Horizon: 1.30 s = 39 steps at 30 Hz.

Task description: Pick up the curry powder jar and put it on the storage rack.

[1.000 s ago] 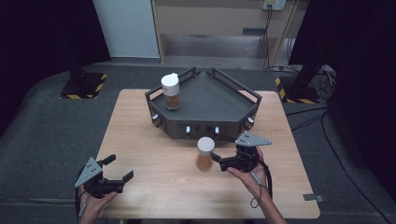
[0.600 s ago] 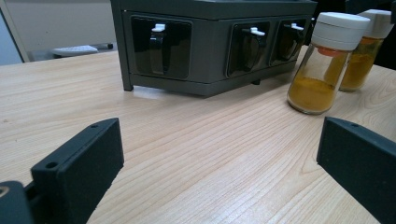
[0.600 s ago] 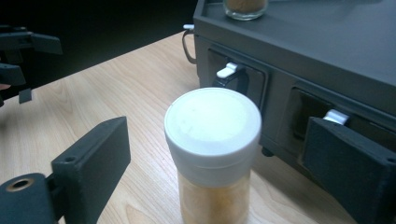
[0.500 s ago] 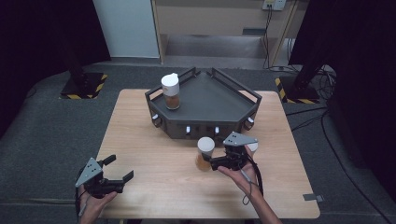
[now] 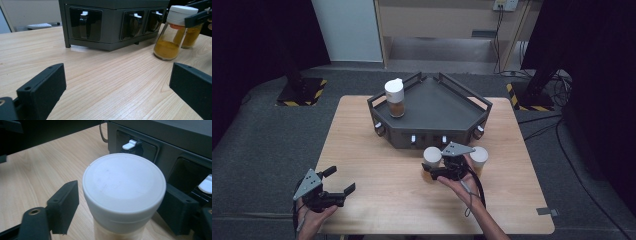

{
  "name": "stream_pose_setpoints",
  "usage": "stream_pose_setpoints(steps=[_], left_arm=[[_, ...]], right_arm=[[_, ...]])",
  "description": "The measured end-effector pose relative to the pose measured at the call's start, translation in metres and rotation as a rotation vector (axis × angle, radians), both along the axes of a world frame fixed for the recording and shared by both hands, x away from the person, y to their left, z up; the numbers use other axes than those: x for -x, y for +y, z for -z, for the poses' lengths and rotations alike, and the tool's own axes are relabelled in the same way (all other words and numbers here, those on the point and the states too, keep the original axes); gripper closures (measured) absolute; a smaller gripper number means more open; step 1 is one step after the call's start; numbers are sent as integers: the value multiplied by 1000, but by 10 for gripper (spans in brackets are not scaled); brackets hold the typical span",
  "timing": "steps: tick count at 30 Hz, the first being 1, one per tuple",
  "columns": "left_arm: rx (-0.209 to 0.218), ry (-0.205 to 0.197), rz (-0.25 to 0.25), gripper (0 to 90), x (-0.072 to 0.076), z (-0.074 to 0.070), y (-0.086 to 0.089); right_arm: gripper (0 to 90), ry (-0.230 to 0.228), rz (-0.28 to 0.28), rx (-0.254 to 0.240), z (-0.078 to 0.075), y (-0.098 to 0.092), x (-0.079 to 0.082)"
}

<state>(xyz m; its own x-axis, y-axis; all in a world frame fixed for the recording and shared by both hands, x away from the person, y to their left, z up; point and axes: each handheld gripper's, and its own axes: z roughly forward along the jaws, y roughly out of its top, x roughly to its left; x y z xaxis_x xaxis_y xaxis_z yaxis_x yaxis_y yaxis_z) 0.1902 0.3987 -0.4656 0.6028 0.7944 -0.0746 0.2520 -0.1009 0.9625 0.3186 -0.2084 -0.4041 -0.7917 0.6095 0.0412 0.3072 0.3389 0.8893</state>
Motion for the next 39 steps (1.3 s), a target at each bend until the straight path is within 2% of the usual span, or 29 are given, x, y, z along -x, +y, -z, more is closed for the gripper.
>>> stream_pose_setpoints(steps=[3, 9, 17, 32, 39], left_arm=[[1, 0, -1, 0, 0, 0, 0], [2, 0, 0, 0, 0, 0, 0], [2, 1, 1, 0, 0, 0, 0], [1, 8, -4, 0, -1, 0, 0], [1, 9, -4, 0, -1, 0, 0]], right_arm=[[332, -19, 13, 18, 2, 4, 2], [337, -28, 31, 34, -1, 8, 7], [337, -13, 19, 52, -9, 7, 5], [337, -25, -49, 80, -53, 3, -2], [337, -20, -65, 78, -67, 5, -5]])
